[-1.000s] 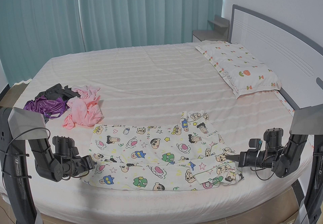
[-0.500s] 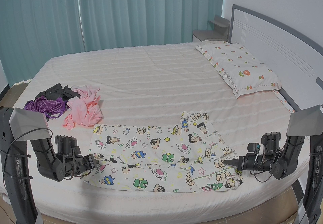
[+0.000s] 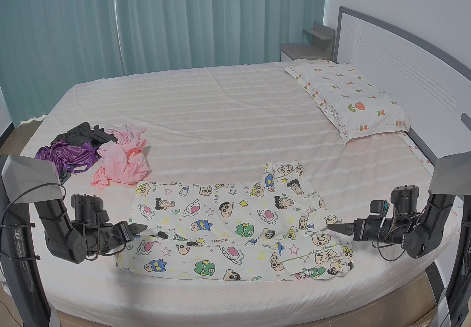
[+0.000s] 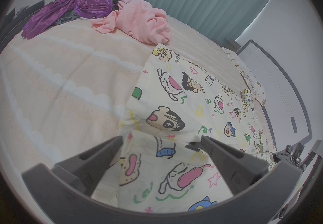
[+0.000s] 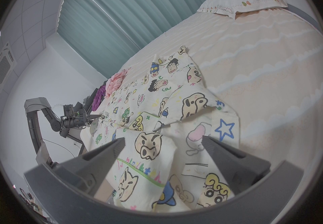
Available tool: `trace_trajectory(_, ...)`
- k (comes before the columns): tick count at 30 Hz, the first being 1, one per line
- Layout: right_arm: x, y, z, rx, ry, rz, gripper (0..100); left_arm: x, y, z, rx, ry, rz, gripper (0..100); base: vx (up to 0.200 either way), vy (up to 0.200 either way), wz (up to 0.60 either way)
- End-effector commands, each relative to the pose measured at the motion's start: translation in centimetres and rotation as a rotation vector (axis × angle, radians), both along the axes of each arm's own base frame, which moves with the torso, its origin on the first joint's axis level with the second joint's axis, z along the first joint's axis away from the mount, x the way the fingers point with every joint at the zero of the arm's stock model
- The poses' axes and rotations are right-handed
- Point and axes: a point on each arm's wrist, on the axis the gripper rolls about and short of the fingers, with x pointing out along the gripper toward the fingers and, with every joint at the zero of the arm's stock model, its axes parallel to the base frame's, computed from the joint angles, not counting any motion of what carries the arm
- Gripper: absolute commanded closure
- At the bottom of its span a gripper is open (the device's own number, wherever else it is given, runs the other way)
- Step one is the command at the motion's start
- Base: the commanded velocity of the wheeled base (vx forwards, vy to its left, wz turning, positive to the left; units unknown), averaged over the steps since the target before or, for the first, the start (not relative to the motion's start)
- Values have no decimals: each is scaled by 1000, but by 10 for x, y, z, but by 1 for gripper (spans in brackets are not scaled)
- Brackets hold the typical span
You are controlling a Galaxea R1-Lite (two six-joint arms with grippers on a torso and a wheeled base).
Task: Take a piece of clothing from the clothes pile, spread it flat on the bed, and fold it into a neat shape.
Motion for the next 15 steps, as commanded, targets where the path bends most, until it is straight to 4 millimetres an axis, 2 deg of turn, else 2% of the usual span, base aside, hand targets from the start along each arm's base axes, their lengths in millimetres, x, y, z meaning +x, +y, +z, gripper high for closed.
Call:
trace_trajectory(1, -8, -8, 18, 0, -40, -32, 0, -5, 9, 27, -45, -67, 52, 0, 0, 0, 0)
trace_trajectory(2, -9, -11, 18, 0, -36, -42, 0, -7, 9, 32, -66, -73, 70, 0, 0, 0, 0)
trace_trajectory(7, -10, -11, 19, -7, -30, -94, 0, -17, 8, 32, -78, -54, 71, 0, 0, 0, 0)
trace_trajectory(15, -11, -9, 30, 9, -56, -101, 0, -20, 7, 30, -86, -41, 69, 0, 200, 0, 0)
